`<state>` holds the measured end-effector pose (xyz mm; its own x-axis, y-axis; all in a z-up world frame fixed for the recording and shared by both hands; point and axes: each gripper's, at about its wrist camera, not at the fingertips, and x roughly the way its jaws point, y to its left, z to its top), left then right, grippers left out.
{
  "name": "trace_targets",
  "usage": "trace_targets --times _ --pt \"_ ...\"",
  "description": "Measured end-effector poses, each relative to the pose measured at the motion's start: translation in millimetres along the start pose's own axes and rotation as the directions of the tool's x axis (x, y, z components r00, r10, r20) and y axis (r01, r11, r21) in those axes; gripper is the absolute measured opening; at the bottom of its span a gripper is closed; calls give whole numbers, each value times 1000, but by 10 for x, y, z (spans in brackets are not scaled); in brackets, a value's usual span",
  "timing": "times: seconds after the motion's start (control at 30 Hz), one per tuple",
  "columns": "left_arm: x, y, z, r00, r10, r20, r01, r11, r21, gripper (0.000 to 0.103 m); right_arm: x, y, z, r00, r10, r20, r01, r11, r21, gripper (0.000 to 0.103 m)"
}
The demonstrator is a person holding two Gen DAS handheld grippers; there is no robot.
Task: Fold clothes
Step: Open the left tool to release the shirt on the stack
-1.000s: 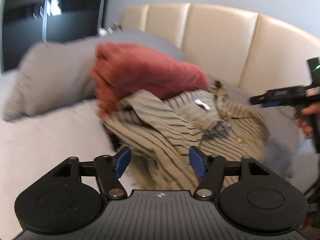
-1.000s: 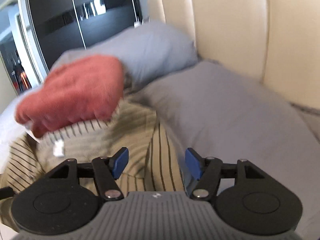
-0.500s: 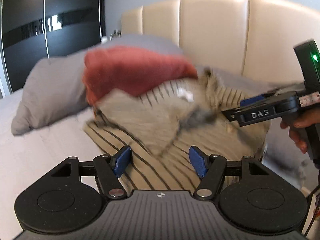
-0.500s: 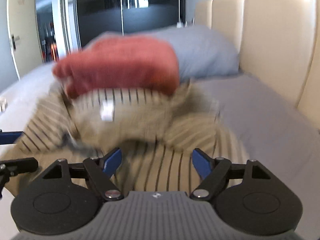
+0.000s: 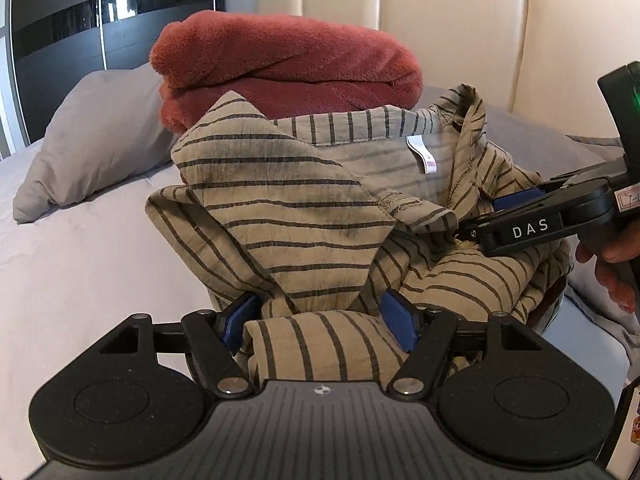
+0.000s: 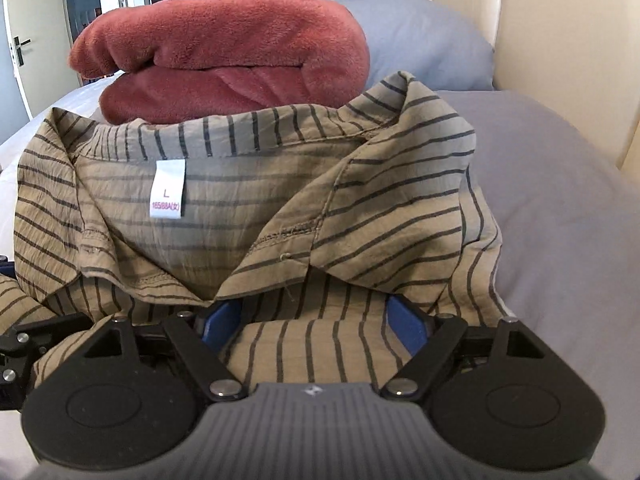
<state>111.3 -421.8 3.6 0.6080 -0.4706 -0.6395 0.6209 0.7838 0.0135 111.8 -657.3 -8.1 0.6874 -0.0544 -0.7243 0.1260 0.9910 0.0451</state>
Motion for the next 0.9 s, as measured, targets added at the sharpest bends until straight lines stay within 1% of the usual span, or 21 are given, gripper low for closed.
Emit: trace_targets --times 0.07,0.2,0.33,0.4,0.53,0.8,0.9 --pt "-16 -6 4 1000 4 4 -4 1000 1 68 -31 16 20 1000 -14 -6 14 1000 2 83" --pt "-88 62 16 1000 -8 13 8 999 -32 68 -195 121 62 998 -70 -6 70 998 -1 83" --pt "-298 119 54 998 -11 63 14 999 -48 68 -468 251 108 989 -143 40 143 990 10 83" --pt "-431 136 69 997 -8 81 12 999 -50 68 -624 346 144 986 -155 67 155 988 2 83" --pt "-643 163 84 995 -11 96 17 998 -66 68 -846 604 180 982 -166 85 168 986 -20 87" --pt "-1178 306 179 990 7 140 2 998 -61 69 -1258 1147 167 986 -119 115 120 993 -9 89" --pt "-1387 410 174 988 18 154 -6 997 -74 70 -1453 1399 134 984 -118 136 120 993 -12 90"
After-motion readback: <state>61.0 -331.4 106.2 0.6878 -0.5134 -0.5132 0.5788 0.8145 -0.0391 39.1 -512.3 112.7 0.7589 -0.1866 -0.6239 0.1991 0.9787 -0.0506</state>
